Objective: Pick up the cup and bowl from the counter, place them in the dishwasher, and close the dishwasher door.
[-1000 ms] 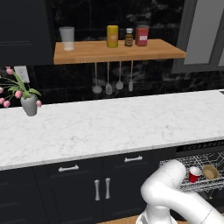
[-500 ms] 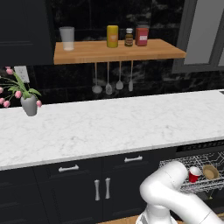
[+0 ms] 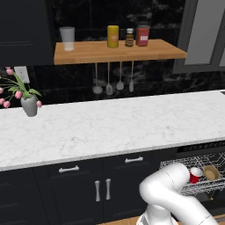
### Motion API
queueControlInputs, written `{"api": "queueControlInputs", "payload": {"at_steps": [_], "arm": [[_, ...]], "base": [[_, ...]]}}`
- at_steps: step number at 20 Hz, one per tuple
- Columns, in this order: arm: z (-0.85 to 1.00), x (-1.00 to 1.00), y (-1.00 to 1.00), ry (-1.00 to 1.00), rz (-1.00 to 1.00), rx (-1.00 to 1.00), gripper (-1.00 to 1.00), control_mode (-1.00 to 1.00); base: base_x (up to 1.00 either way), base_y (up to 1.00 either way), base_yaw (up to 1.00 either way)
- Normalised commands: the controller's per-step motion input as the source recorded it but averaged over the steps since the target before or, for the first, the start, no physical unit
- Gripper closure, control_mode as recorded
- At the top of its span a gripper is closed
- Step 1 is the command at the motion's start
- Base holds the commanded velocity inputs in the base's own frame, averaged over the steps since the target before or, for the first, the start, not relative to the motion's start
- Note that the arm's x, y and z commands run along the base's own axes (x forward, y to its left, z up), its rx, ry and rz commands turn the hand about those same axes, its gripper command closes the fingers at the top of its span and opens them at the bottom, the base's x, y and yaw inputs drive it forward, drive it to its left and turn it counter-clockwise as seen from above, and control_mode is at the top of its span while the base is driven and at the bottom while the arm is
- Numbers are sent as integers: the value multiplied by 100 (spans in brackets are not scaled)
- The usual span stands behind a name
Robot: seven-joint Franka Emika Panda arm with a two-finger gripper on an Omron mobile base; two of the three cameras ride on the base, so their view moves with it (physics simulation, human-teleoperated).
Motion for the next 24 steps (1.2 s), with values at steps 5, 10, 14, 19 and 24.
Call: {"api": "queueControlInputs", "payload": {"at_steps": [5, 10, 14, 19, 24], "arm": [[-94, 0, -8, -37, 0, 0, -100, -100], [-71, 16, -8, -46, 0, 0, -100, -100], [-14, 7, 0, -48, 0, 0, -100, -100], [-68, 23, -17, -30, 0, -2, -100, -100], [-100, 23, -9, -12, 0, -7, -100, -100]], "base": [[0, 0, 0], [0, 0, 0], [0, 0, 0], [0, 0, 0], [0, 0, 0]]}}
